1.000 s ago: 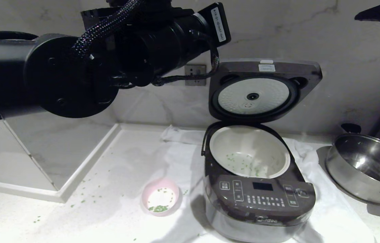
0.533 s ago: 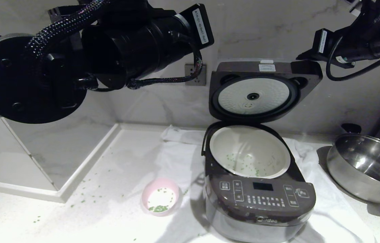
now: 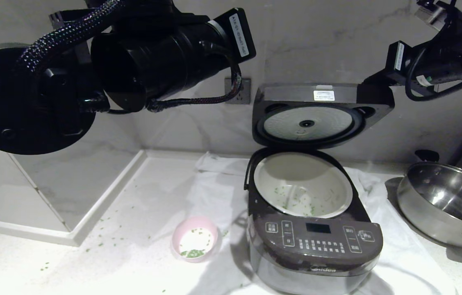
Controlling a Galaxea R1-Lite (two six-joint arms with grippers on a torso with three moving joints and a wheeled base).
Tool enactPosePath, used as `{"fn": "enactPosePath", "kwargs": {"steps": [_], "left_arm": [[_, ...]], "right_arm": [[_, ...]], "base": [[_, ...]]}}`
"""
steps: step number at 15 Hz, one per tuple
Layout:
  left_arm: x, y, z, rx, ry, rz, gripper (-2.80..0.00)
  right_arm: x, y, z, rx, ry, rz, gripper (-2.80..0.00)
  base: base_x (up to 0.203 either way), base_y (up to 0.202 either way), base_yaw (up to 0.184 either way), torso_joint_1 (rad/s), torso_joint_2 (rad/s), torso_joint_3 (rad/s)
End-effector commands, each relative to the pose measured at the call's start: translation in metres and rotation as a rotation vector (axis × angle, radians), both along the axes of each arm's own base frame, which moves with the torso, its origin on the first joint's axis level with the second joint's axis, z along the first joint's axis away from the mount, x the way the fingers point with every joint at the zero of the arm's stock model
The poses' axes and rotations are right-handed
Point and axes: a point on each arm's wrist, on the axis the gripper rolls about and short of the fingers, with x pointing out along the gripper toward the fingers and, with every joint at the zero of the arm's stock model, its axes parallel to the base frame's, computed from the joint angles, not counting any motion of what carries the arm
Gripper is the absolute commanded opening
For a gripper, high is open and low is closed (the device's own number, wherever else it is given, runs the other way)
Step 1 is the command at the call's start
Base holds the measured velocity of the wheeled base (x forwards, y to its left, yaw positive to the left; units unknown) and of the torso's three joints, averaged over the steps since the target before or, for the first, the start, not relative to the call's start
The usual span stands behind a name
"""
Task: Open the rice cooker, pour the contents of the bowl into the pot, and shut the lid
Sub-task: Close the rice cooker
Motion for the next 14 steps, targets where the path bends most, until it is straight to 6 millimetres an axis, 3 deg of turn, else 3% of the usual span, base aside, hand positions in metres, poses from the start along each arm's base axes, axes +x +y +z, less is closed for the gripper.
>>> {"fn": "enactPosePath", "kwargs": {"steps": [1, 5, 9, 11, 14], "left_arm": [[0.002, -0.003, -0.009, 0.019, 0.021, -0.006, -2.80], [0.006, -0.023, -0.036, 0.081, 0.077, -0.035, -2.80], [0.008, -0.029, -0.041, 0.093, 0.083, -0.042, -2.80], [0.007, -0.026, -0.034, 0.077, 0.070, -0.039, -2.80], [0.007, -0.023, -0.036, 0.080, 0.079, -0.026, -2.80]], "right_arm": [[-0.030, 0.002, 0.014, 0.052, 0.003, 0.016, -2.80], [-0.058, 0.000, 0.004, 0.121, 0.081, 0.052, -2.80], [-0.062, -0.004, -0.011, 0.118, 0.139, 0.041, -2.80], [-0.069, -0.006, -0.001, 0.118, 0.091, 0.047, -2.80], [-0.069, -0.008, 0.031, 0.124, -0.063, 0.025, -2.80]], "base": [[0.000, 0.000, 0.000, 0.000, 0.00, 0.000], [0.000, 0.000, 0.000, 0.000, 0.00, 0.000], [0.000, 0.000, 0.000, 0.000, 0.00, 0.000], [0.000, 0.000, 0.000, 0.000, 0.00, 0.000], [0.000, 0.000, 0.000, 0.000, 0.00, 0.000]]}}
